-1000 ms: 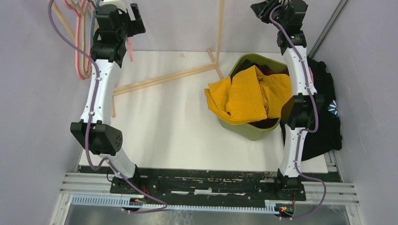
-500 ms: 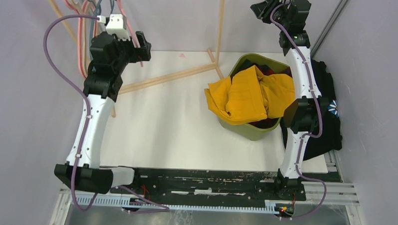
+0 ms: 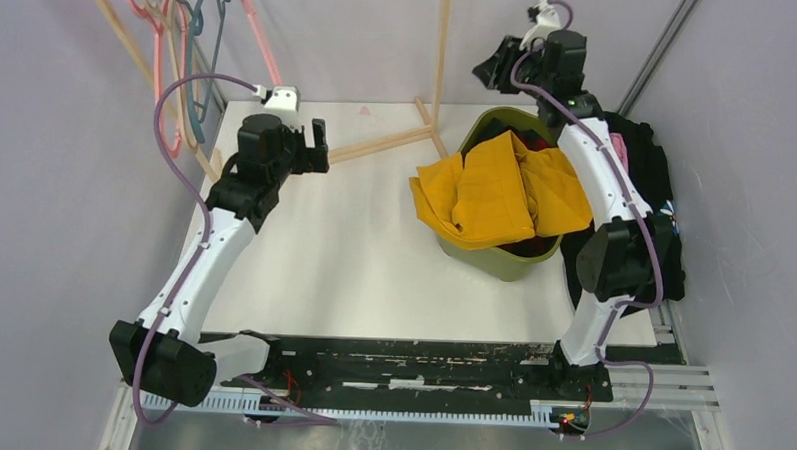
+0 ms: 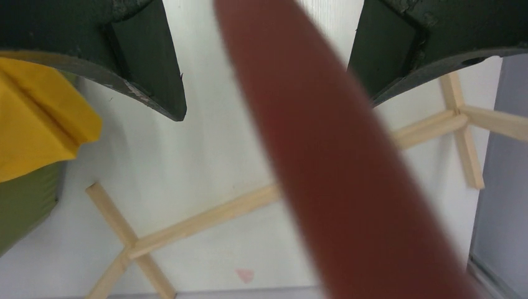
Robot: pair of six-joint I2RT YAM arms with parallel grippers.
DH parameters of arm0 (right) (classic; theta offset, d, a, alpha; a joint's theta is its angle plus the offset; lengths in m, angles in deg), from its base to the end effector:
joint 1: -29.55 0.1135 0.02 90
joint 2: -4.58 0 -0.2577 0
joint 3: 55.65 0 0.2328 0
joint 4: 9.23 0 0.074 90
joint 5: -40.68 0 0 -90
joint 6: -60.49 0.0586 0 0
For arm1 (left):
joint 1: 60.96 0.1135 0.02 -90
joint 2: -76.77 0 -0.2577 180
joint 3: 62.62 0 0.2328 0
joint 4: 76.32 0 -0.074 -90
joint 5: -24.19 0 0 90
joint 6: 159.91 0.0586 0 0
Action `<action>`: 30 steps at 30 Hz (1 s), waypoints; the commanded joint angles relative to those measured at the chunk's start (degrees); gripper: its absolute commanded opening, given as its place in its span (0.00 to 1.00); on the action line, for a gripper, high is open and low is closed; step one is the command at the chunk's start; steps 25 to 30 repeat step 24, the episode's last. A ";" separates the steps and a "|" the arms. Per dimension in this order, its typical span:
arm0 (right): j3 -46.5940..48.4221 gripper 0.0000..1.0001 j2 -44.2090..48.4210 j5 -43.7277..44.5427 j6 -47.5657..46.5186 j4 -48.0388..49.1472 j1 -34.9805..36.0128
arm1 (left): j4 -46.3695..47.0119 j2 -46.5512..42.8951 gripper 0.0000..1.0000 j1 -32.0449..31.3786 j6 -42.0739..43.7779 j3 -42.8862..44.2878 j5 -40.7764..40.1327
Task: Remove the skirt from the hanger
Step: Reset both arms
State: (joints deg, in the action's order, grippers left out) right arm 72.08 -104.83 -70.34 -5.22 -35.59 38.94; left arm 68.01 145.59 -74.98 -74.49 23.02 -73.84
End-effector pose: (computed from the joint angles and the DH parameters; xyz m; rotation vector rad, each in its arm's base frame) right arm 0.4446 0.0948 0.4117 -0.0523 1.7587 0.7456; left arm 0.2685 -0.0586 0.3785 0.0611 1.8964 -0.0878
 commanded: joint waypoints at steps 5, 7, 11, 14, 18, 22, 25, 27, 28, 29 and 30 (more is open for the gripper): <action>-14.76 0.48 14.27 7.26 -12.05 -5.51 7.18 | 2.62 -6.06 0.99 -2.38 -3.29 -4.97 -8.70; -17.68 0.48 16.16 7.60 -12.02 -5.48 7.59 | 2.77 -7.29 0.99 -3.11 -3.80 -6.75 -8.80; -19.05 0.48 16.63 8.14 -13.13 -8.74 9.32 | 3.59 -8.81 0.99 -4.15 -4.11 -10.53 -9.83; -18.24 0.48 15.96 8.39 -13.96 -10.13 11.00 | 3.64 -9.29 0.99 -4.77 -4.76 -10.90 -11.20; -17.03 0.48 15.27 8.81 -14.73 -11.12 11.76 | 3.97 -9.96 0.99 -5.31 -5.66 -11.17 -11.39; -16.55 0.48 15.13 9.27 -16.02 -11.71 11.82 | 6.16 -10.61 0.99 -5.47 -4.95 -12.99 -10.92; -16.47 0.48 15.06 9.62 -16.28 -11.94 11.90 | 6.07 -10.15 0.99 -5.47 -4.87 -12.66 -11.61; -16.47 0.48 15.06 9.62 -16.28 -11.94 11.90 | 6.07 -10.15 0.99 -5.47 -4.87 -12.66 -11.61; -16.47 0.48 15.06 9.62 -16.28 -11.94 11.90 | 6.07 -10.15 0.99 -5.47 -4.87 -12.66 -11.61; -16.47 0.48 15.06 9.62 -16.28 -11.94 11.90 | 6.07 -10.15 0.99 -5.47 -4.87 -12.66 -11.61; -16.47 0.48 15.06 9.62 -16.28 -11.94 11.90 | 6.07 -10.15 0.99 -5.47 -4.87 -12.66 -11.61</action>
